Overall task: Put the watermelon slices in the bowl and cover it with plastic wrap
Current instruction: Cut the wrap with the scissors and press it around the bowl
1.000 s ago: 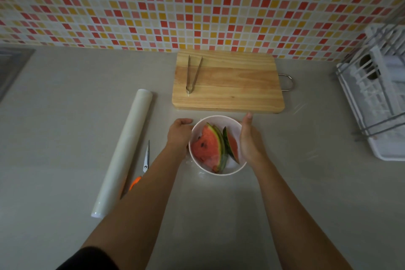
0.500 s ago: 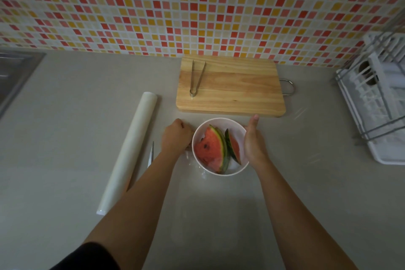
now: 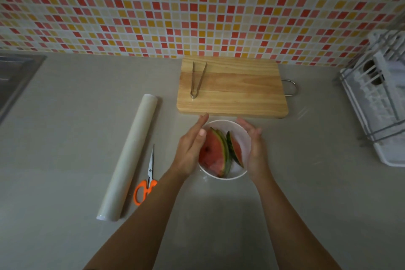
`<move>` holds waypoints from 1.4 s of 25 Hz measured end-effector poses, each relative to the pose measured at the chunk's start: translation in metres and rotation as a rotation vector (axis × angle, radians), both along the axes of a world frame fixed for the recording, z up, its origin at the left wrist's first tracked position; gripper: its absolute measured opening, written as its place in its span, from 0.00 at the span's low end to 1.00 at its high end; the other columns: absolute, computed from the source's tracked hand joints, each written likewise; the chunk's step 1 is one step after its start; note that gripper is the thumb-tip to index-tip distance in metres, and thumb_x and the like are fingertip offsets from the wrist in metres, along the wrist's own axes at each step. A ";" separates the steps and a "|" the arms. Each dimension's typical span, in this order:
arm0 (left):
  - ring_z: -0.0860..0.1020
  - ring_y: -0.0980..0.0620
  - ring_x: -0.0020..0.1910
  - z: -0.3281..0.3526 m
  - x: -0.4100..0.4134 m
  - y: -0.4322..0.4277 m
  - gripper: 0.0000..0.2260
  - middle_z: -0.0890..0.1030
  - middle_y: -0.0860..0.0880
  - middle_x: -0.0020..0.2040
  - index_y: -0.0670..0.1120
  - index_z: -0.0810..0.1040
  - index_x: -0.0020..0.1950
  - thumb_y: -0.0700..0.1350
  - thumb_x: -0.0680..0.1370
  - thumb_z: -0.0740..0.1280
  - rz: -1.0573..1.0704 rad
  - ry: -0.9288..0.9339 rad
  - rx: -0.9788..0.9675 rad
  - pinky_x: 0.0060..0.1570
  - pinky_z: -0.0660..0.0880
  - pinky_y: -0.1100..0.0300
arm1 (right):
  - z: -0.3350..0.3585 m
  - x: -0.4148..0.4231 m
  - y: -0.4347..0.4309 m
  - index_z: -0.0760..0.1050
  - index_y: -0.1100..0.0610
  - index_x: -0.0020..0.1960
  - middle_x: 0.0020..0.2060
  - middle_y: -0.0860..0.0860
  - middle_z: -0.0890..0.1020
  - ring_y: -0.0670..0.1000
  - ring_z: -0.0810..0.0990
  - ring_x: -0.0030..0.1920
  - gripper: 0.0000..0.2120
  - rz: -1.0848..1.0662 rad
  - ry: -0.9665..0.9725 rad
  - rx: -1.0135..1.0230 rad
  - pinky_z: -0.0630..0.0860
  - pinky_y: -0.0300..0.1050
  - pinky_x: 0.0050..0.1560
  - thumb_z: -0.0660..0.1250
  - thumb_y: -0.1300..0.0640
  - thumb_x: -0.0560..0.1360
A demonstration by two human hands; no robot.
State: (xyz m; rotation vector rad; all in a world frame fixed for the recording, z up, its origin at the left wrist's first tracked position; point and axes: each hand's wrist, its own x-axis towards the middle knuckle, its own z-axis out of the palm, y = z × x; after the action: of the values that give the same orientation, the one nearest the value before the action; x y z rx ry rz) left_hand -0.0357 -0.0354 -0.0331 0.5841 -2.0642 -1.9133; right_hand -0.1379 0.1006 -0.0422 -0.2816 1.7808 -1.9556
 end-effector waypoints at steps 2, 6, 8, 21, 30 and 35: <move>0.70 0.52 0.69 -0.001 -0.005 0.002 0.23 0.73 0.48 0.69 0.48 0.70 0.71 0.56 0.79 0.54 0.042 -0.016 0.014 0.69 0.67 0.50 | -0.003 -0.002 -0.002 0.77 0.48 0.56 0.58 0.57 0.80 0.55 0.79 0.59 0.37 -0.025 -0.044 -0.042 0.76 0.51 0.58 0.55 0.23 0.64; 0.75 0.52 0.63 -0.006 -0.010 0.005 0.24 0.78 0.48 0.63 0.51 0.74 0.66 0.61 0.76 0.55 0.121 -0.024 0.112 0.63 0.73 0.56 | -0.011 -0.009 -0.005 0.80 0.46 0.53 0.52 0.54 0.83 0.54 0.81 0.55 0.32 -0.038 -0.126 -0.008 0.77 0.52 0.55 0.49 0.27 0.67; 0.76 0.54 0.60 -0.007 -0.012 0.003 0.19 0.79 0.50 0.59 0.56 0.76 0.62 0.60 0.77 0.54 0.119 -0.044 0.132 0.57 0.75 0.60 | -0.014 -0.011 -0.007 0.80 0.44 0.52 0.52 0.55 0.83 0.55 0.81 0.55 0.35 -0.014 -0.157 0.028 0.76 0.57 0.59 0.49 0.23 0.65; 0.79 0.53 0.55 -0.008 -0.018 0.007 0.25 0.83 0.50 0.52 0.63 0.81 0.49 0.68 0.74 0.45 0.230 -0.170 0.157 0.60 0.74 0.51 | -0.014 -0.011 -0.010 0.80 0.52 0.52 0.51 0.60 0.83 0.59 0.80 0.55 0.36 -0.065 -0.196 0.076 0.72 0.61 0.63 0.44 0.29 0.70; 0.57 0.55 0.73 -0.003 0.013 0.008 0.32 0.58 0.54 0.77 0.50 0.56 0.77 0.63 0.77 0.39 0.334 -0.131 0.257 0.68 0.56 0.68 | -0.009 -0.022 -0.002 0.75 0.50 0.61 0.60 0.48 0.78 0.51 0.75 0.62 0.42 -0.047 -0.075 0.243 0.66 0.55 0.69 0.40 0.24 0.67; 0.70 0.59 0.65 -0.005 0.006 0.047 0.20 0.70 0.53 0.68 0.52 0.63 0.73 0.51 0.83 0.44 0.373 -0.040 0.279 0.56 0.68 0.75 | -0.011 -0.015 -0.008 0.79 0.36 0.51 0.60 0.53 0.79 0.53 0.76 0.62 0.32 0.021 -0.002 0.179 0.69 0.58 0.67 0.48 0.20 0.63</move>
State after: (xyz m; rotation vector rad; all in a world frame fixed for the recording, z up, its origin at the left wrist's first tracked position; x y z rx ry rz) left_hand -0.0297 0.0113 -0.0382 0.9987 -1.5754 -1.9788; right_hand -0.1526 0.0928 -0.0536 -0.2369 1.9282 -1.7670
